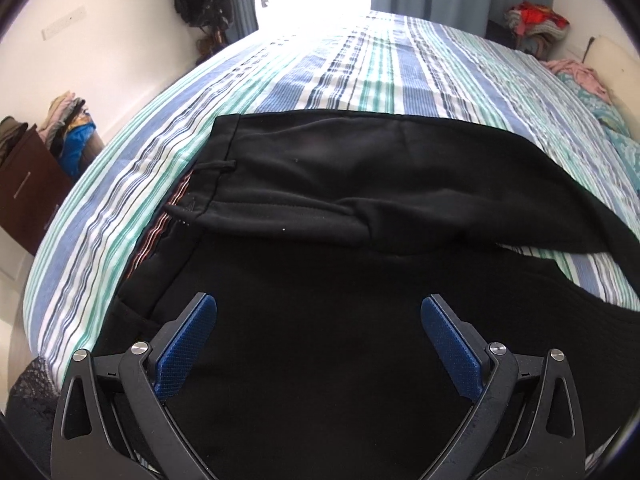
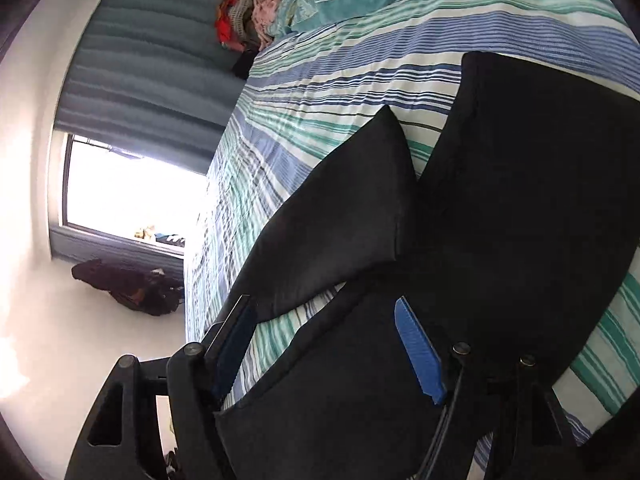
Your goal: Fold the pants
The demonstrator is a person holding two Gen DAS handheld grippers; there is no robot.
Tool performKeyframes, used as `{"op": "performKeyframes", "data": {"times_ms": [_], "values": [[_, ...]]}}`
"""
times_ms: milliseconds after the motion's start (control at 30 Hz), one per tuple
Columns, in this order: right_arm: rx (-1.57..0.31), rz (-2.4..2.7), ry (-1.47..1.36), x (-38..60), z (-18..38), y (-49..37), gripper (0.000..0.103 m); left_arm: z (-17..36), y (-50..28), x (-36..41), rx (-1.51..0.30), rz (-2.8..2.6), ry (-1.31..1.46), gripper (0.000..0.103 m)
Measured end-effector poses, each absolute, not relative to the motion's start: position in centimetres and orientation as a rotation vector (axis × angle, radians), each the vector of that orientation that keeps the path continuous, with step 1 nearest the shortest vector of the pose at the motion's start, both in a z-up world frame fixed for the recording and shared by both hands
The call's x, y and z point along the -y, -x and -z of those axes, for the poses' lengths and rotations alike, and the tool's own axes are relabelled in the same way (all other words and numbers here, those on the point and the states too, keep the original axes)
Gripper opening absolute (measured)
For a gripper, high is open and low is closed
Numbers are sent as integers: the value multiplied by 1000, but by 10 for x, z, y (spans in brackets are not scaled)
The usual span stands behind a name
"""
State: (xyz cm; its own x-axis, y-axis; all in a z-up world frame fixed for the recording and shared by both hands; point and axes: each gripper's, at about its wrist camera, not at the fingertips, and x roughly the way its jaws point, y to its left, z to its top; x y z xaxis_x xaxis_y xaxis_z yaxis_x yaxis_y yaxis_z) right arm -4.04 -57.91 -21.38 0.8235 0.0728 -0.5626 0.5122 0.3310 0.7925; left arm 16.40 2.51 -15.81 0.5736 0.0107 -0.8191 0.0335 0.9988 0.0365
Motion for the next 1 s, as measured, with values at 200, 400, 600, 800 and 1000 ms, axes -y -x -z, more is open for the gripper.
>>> {"op": "performKeyframes", "data": {"times_ms": [200, 400, 600, 800, 1000], "values": [[-505, 447, -1263, 595, 230, 21, 35, 162, -151, -13, -979, 71, -153, 102], [-499, 401, -986, 586, 162, 18, 6, 136, -188, 16, -1002, 172, -101, 102], [-429, 244, -779, 555, 77, 30, 6, 126, -298, 52, -1151, 310, 236, 102], [-380, 155, -709, 534, 36, 48, 6, 155, -366, 70, -1266, 236, 417, 102], [-347, 96, -693, 521, 21, 81, 6, 172, -376, 70, -1293, 179, 441, 102]]}}
